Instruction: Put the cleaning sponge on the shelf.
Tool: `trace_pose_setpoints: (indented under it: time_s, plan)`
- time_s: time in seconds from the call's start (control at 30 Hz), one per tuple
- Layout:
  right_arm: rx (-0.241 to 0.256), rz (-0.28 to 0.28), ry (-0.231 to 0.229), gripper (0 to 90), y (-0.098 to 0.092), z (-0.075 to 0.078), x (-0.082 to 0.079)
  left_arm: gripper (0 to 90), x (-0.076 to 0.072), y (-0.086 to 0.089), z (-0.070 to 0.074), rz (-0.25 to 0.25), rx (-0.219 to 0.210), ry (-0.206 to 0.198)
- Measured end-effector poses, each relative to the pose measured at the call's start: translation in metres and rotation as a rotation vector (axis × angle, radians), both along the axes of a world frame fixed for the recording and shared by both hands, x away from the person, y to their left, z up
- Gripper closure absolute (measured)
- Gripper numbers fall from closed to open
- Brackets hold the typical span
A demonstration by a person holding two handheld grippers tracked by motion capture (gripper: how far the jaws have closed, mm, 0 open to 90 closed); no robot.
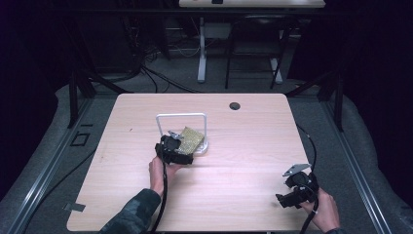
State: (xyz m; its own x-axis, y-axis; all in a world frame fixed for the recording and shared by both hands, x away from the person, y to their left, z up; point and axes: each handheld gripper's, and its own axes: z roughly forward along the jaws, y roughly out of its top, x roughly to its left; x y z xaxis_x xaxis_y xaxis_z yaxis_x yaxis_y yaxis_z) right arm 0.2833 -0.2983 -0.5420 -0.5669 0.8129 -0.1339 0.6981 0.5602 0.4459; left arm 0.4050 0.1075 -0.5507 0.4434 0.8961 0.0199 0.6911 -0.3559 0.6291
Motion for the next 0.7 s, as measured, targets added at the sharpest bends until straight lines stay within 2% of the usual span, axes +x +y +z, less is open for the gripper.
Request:
trace_pose_setpoints:
  time_s: [0.07, 0.23, 0.43, 0.6, 0.7]
  plan:
    - [-0.002, 0.002, 0.001, 5.2, 0.000, 0.000, 0.000, 7.0, 0.000, 0.000, -0.001, 0.001, 0.004, 0.014]
    - [-0.005, 0.000, -0.001, 5.4, 0.001, 0.000, 0.000, 0.0, 0.000, -0.001, -0.002, -0.005, 0.015, 0.022]
    - [-0.006, 0.001, -0.002, 5.4, 0.000, 0.001, 0.000, 0.0, -0.002, 0.000, 0.000, -0.015, 0.011, 0.019]
    - [-0.005, 0.001, -0.004, 5.4, 0.000, 0.001, 0.000, 0.0, -0.010, 0.008, 0.010, -0.010, -0.015, 0.005]
    - [0.005, 0.002, -0.004, 5.4, 0.000, 0.002, -0.001, 0.0, -0.018, 0.014, 0.018, -0.023, -0.009, -0.018]
